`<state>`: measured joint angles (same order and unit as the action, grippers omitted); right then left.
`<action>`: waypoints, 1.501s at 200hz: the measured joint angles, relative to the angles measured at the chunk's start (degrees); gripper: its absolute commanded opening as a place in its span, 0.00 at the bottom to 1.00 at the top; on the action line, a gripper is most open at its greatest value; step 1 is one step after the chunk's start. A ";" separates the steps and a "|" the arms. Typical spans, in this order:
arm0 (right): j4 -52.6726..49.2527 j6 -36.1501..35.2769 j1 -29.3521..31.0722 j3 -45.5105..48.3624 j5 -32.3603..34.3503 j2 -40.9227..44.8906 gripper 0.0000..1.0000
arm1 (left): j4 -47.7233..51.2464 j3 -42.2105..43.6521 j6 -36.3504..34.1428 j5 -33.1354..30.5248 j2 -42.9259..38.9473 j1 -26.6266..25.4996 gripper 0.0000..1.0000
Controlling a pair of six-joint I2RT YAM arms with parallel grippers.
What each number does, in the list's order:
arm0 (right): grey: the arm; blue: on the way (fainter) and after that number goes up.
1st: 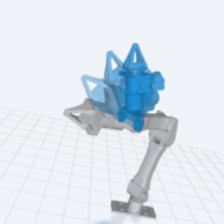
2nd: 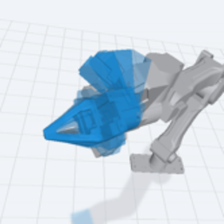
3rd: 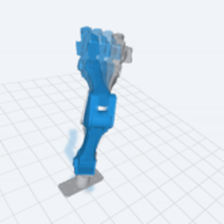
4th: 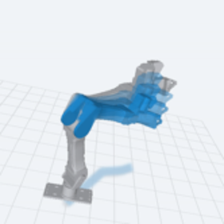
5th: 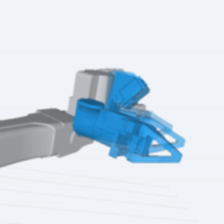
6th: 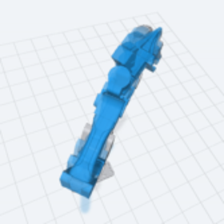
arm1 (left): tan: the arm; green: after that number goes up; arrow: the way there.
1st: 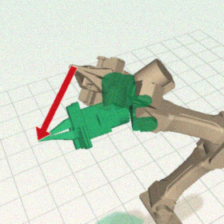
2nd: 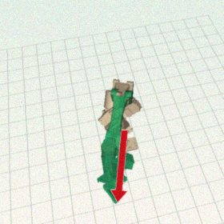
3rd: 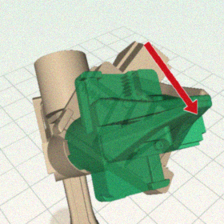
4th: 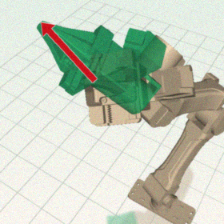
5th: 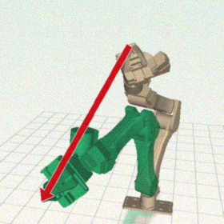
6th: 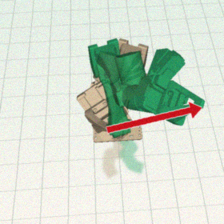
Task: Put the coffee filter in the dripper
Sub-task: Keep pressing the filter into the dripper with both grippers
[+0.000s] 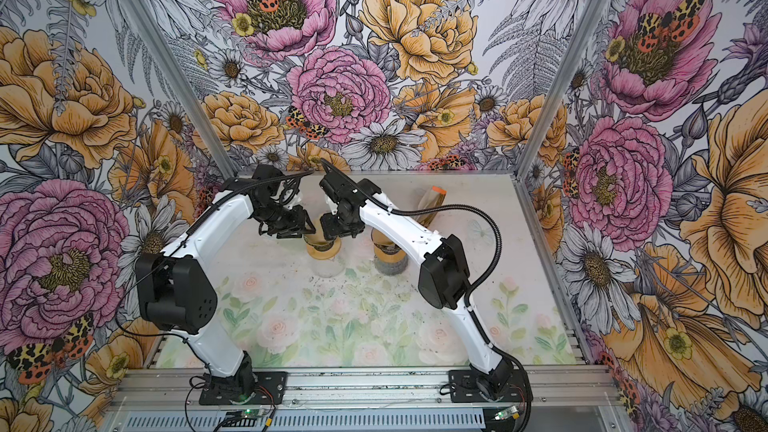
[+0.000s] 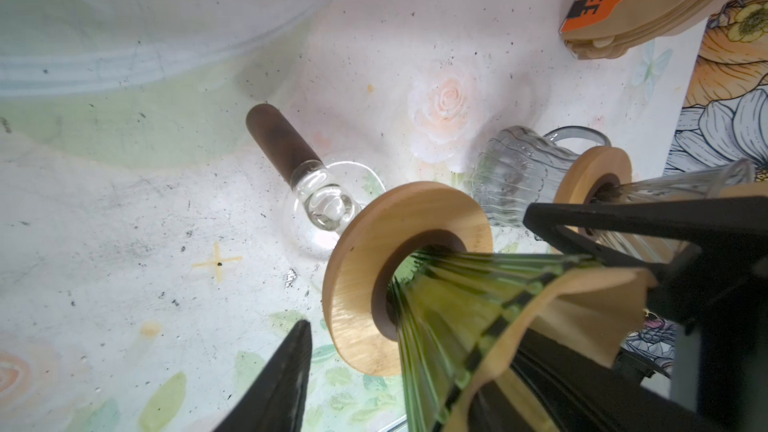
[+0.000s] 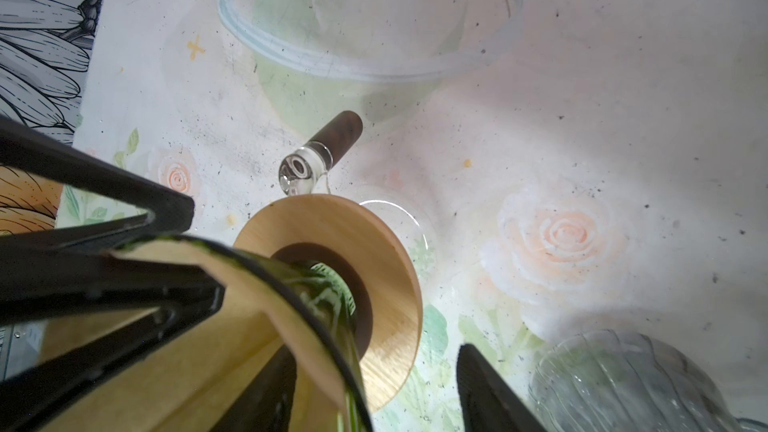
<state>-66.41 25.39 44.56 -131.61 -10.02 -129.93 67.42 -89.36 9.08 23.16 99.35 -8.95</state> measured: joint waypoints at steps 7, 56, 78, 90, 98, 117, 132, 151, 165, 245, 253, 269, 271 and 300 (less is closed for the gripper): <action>-0.15 0.00 -0.02 0.00 0.02 0.04 0.64 | 0.00 0.00 0.00 -0.04 0.00 0.00 0.50; -0.68 -0.26 0.00 0.00 0.09 0.15 0.64 | 0.00 0.02 0.02 0.63 0.00 0.15 0.50; -1.07 -0.74 0.07 0.00 0.07 0.15 0.64 | 0.00 0.00 0.17 2.51 -0.02 0.55 0.50; -1.44 -1.03 0.11 -0.11 0.04 0.15 0.64 | 0.00 0.00 0.20 3.87 -0.04 0.76 0.50; -1.75 -1.07 0.11 -0.26 0.04 0.15 0.64 | 0.00 0.00 0.24 4.72 -0.11 0.90 0.50; -2.38 -1.07 0.15 -0.92 0.07 0.09 0.64 | 0.00 -0.24 0.70 6.36 -0.39 1.07 0.51; -2.80 -1.07 0.15 -1.64 0.09 -0.09 0.64 | 0.00 -0.31 1.05 7.08 -1.05 1.18 0.51; -3.48 -1.09 0.15 -2.78 0.17 -0.63 0.64 | 0.00 -0.31 1.07 7.39 -2.45 1.27 0.51; -3.85 -1.14 0.15 -3.85 0.33 -1.36 0.64 | 0.00 -0.31 1.05 7.32 -3.43 1.27 0.51; -7.04 -1.99 0.15 -6.19 3.39 -3.96 0.64 | 0.02 1.01 1.03 3.43 -4.22 1.27 0.50; -7.13 -1.99 0.15 -6.45 3.54 -3.96 0.64 | 0.02 1.01 1.03 2.97 -4.22 1.27 0.50; -7.41 -1.99 0.15 -7.61 3.48 -3.96 0.64 | 0.02 1.22 1.03 1.92 -4.20 1.27 0.50; -7.50 -1.99 0.15 -7.82 3.39 -3.96 0.64 | 0.02 1.29 1.03 1.77 -4.20 1.27 0.50; -7.65 -1.97 0.15 -10.97 1.99 -3.96 0.64 | 0.02 1.86 1.03 0.76 -3.87 1.27 0.50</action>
<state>-74.06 23.42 44.71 -142.58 -8.03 -133.88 67.44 -87.50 10.11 23.92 95.48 -7.68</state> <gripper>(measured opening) 0.641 0.502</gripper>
